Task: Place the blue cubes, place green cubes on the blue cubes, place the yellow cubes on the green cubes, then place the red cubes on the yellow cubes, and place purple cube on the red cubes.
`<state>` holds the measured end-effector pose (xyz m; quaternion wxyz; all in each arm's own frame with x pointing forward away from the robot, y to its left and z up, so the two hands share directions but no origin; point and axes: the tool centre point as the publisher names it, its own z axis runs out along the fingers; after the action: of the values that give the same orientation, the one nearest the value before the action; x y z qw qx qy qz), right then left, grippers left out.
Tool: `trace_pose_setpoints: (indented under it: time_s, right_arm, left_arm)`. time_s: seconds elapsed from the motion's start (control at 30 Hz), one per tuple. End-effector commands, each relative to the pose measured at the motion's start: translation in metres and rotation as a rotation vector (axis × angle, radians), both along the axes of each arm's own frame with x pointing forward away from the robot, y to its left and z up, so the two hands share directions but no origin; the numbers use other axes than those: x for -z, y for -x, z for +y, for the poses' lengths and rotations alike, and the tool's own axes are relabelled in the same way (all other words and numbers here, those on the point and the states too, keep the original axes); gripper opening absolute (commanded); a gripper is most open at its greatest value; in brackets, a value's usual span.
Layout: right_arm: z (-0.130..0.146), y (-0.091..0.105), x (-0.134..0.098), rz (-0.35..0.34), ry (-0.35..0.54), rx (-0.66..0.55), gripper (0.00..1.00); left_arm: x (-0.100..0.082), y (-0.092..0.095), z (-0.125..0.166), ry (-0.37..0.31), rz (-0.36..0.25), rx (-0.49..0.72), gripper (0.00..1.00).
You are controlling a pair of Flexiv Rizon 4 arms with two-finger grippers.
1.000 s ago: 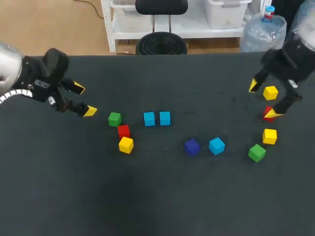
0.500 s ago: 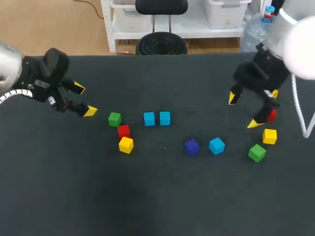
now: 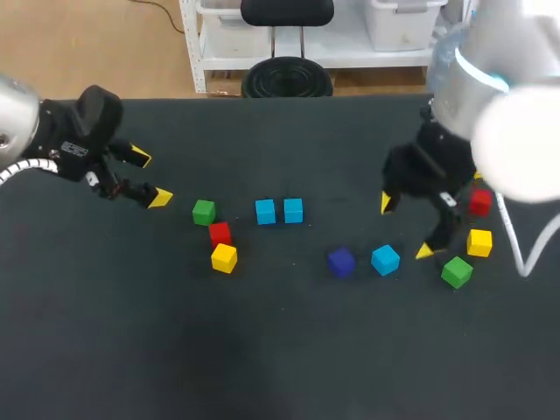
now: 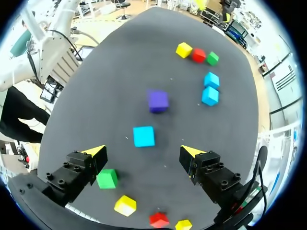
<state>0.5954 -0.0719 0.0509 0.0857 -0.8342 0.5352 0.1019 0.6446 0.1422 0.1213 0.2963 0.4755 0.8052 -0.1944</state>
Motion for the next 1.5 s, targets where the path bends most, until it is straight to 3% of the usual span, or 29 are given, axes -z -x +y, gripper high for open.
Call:
trace_pose_setpoints:
  time_s: [0.03, 0.2, 0.47, 0.83, 0.87, 0.93, 0.97, 1.03, 1.2, 1.23, 1.3, 1.5]
  right_arm:
    - [-0.003, 0.011, 0.011, -0.03, -0.024, -0.021, 1.0]
    - [-0.001, 0.011, 0.023, -0.015, 0.008, -0.08, 1.0]
    - [-0.003, -0.005, 0.033, 0.004, 0.044, -0.105, 1.0]
    - [0.007, -0.009, 0.051, 0.024, 0.044, -0.125, 0.97]
    - [0.008, -0.009, 0.052, 0.025, 0.041, -0.126, 0.8]
    - [0.011, -0.009, 0.053, 0.025, 0.04, -0.127, 0.67]
    - [0.012, -0.009, 0.053, 0.025, 0.039, -0.129, 0.69]
    - [0.014, -0.009, 0.055, 0.026, 0.039, -0.131, 0.55]
    - [0.015, -0.007, 0.057, 0.031, 0.041, -0.134, 0.42]
    - [0.015, -0.007, 0.058, 0.031, 0.042, -0.134, 0.35]
    - [0.015, -0.007, 0.058, 0.03, 0.044, -0.133, 0.04]
    - [0.017, -0.005, 0.052, 0.02, 0.055, -0.108, 0.0]
  left_arm:
    - [0.001, 0.001, 0.001, 0.006, -0.005, 0.002, 1.0]
    - [0.001, 0.001, 0.001, 0.006, -0.005, 0.002, 1.0]
    - [0.001, 0.001, 0.001, 0.006, -0.005, 0.002, 1.0]
    - [0.001, 0.001, 0.001, 0.006, -0.005, 0.002, 1.0]
    - [0.001, 0.001, 0.001, 0.006, -0.005, 0.002, 1.0]
    - [0.001, 0.001, 0.001, 0.006, -0.005, 0.002, 1.0]
    - [0.001, 0.001, 0.001, 0.006, -0.005, 0.002, 1.0]
    - [0.001, 0.001, 0.001, 0.006, -0.005, 0.002, 1.0]
    - [0.001, 0.001, 0.001, 0.006, -0.005, 0.002, 1.0]
    - [0.001, 0.001, 0.001, 0.006, -0.005, 0.002, 1.0]
    - [0.001, 0.001, 0.001, 0.006, -0.005, 0.002, 1.0]
    - [0.001, 0.001, 0.001, 0.006, -0.005, 0.002, 1.0]
